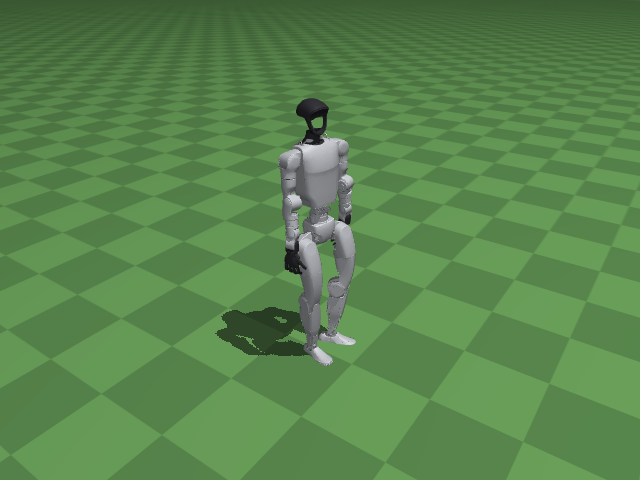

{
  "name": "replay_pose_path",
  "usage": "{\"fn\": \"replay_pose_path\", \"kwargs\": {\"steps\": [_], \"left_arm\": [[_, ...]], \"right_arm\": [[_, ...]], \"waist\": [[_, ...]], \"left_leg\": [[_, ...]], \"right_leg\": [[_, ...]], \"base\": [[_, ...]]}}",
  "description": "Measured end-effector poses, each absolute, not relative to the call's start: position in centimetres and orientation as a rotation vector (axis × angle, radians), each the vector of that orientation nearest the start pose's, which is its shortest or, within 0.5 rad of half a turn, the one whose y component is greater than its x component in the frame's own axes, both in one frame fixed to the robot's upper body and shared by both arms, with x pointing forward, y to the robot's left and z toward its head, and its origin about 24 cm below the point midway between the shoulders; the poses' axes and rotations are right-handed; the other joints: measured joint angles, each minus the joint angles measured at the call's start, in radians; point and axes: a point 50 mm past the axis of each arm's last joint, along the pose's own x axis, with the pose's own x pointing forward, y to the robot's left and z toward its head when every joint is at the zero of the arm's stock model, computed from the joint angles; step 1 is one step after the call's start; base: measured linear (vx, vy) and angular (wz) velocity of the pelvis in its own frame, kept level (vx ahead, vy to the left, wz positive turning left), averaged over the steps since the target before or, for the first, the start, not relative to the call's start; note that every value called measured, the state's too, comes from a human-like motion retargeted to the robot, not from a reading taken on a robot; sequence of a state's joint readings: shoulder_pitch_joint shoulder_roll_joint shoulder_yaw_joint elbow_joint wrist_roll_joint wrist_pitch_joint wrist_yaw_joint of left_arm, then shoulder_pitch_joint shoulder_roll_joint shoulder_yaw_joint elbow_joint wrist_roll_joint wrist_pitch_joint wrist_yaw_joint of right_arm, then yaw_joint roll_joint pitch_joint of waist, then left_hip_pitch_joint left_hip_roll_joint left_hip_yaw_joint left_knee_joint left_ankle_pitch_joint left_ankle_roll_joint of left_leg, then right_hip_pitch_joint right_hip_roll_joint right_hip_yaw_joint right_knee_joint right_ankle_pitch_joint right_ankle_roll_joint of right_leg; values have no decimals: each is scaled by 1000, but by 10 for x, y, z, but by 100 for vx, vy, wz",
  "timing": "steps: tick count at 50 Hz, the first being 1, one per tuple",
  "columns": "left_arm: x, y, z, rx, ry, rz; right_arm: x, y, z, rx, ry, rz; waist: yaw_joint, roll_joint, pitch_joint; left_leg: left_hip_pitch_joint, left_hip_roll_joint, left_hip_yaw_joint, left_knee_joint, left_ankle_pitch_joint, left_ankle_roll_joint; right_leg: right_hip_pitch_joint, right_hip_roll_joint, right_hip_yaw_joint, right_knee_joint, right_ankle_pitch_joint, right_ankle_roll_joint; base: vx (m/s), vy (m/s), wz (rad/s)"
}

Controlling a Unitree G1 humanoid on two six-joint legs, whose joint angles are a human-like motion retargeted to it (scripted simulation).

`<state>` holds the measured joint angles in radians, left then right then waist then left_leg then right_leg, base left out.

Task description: In place motions

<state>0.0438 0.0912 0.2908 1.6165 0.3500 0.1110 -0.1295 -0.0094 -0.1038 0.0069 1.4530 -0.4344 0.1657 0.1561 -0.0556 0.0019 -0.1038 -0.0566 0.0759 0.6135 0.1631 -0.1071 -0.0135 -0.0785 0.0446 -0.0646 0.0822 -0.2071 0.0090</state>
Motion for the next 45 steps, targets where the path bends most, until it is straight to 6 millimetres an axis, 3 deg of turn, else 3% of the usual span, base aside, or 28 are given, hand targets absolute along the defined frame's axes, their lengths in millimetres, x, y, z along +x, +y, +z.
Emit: {"fn": "replay_pose_path", "kwargs": {"steps": [3, 7, 10, 11, 13, 17, 23, 34, 45], "left_arm": [[-16, 183, -178, 31, 1741, -100], [1, 181, -179, 38, 1692, -121], [10, 179, -180, 63, 1647, -122], [11, 176, -181, 65, 1632, -126], [8, 170, -181, 37, 1622, -131], [-3, 161, -181, -17, 1663, -168], [-5, 168, -180, 33, 1698, -228], [-15, 182, -178, -31, 1725, -101], [-22, 175, -178, -73, 1747, -113]], "right_arm": [[19, -194, -179, -350, 1664, 335], [11, -199, -178, -344, 1689, 313], [6, -204, -177, -338, 1715, 287], [6, -207, -177, -339, 1726, 279], [3, -210, -176, -355, 1750, 276], [4, -210, -176, -371, 1744, 262], [4, -204, -177, -317, 1723, 272], [10, -196, -179, -462, 1687, 359], [16, -197, -179, -425, 1680, 354]], "waist": [[-18, 8, -4], [140, -25, 8], [223, -1, 20], [110, 20, 9], [-48, 53, -13], [-107, 86, -32], [-128, 85, -32], [-114, 75, -37], [-108, 63, -42]], "left_leg": [[-25, -11, -55, 47, -2, 16], [-46, -35, -26, 86, -29, 78], [-20, -40, -93, 12, -20, 33], [-18, -33, -164, 3, -21, 14], [-11, -41, -234, -43, -2, 12], [6, -42, -216, -115, 22, 19], [33, -71, -216, -165, 34, 26], [52, -69, -202, -173, 28, 30], [63, -75, -199, -174, 23, 34]], "right_leg": [[-2, 1, -20, -5, -8, 1], [0, -13, 127, 1, 0, 18], [14, 20, 181, -4, 13, 19], [10, 15, 65, -7, 10, 13], [-3, 15, -83, -14, 15, -2], [-17, 21, -115, -14, 25, 0], [-2, 33, -138, -32, 38, -23], [5, 20, -133, -23, 51, -5], [15, 18, -130, -23, 62, -5]], "base": [[-9, 3, 13], [-3, 3, -164], [4, 7, -56], [7, 7, 310], [9, 3, 335], [3, 0, 35], [7, -2, 9], [8, -4, -5], [3, -1, 0]]}}
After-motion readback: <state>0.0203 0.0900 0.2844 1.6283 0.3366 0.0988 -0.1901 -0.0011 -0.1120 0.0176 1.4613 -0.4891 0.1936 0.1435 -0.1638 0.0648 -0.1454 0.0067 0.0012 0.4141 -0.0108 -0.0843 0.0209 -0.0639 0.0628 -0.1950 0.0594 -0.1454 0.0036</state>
